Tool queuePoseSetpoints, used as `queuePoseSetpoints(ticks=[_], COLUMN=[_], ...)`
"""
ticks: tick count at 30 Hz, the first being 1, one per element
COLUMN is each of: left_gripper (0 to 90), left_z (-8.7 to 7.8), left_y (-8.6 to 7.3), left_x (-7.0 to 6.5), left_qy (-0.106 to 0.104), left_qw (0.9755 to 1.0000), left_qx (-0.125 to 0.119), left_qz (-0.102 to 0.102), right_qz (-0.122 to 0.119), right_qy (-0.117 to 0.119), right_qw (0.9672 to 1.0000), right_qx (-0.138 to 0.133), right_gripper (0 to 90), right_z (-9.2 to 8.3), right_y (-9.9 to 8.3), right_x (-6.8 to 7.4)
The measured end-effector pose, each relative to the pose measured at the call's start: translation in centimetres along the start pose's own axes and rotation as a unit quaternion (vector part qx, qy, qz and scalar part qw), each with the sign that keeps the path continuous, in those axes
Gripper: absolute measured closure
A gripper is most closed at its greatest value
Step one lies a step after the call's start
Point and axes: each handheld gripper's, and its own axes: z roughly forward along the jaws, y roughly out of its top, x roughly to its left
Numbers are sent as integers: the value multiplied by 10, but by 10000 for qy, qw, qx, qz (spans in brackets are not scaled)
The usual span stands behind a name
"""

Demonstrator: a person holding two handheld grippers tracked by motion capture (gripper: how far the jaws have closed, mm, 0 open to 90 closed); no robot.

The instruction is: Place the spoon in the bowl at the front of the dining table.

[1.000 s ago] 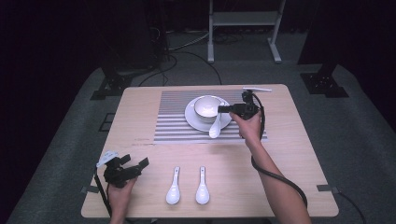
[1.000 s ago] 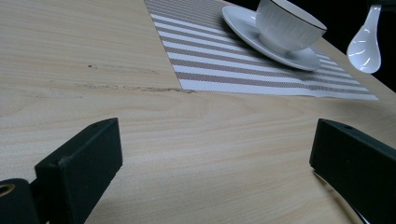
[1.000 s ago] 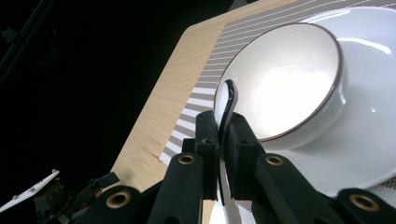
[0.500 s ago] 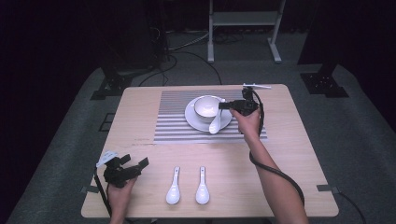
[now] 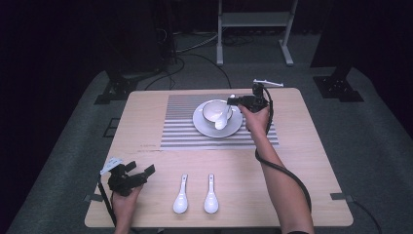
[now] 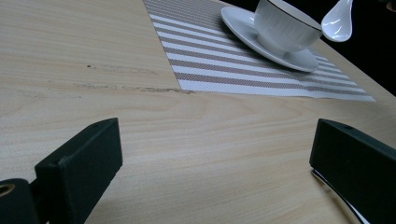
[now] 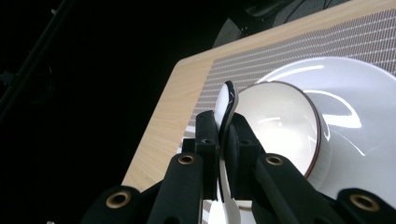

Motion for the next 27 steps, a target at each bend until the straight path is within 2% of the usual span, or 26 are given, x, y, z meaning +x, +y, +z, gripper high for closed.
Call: queuePoseSetpoints(ticks=[2,5,16,21,27], left_gripper=[11,10,10,10,10], left_z=[0,0,0,0,0], left_y=[0,0,0,0,0], left_x=[0,-1,0,0,0], left_qy=[7,8,-6,-1,-1], left_qw=[10000,10000,10000,10000,10000], left_qx=[-6,-9,-5,-7,-6], left_qz=[-4,-4,-10,2,7], right_qz=[67,35,229,281,348], right_qy=[61,-22,-219,-226,-310], right_qw=[9999,9999,9983,9975,9971], right_qx=[-67,-114,-487,-613,-606], right_gripper=[841,840,841,840,840], right_z=[1,1,4,3,6], right_y=[3,5,9,8,4], right_x=[-1,-1,-7,-11,-18])
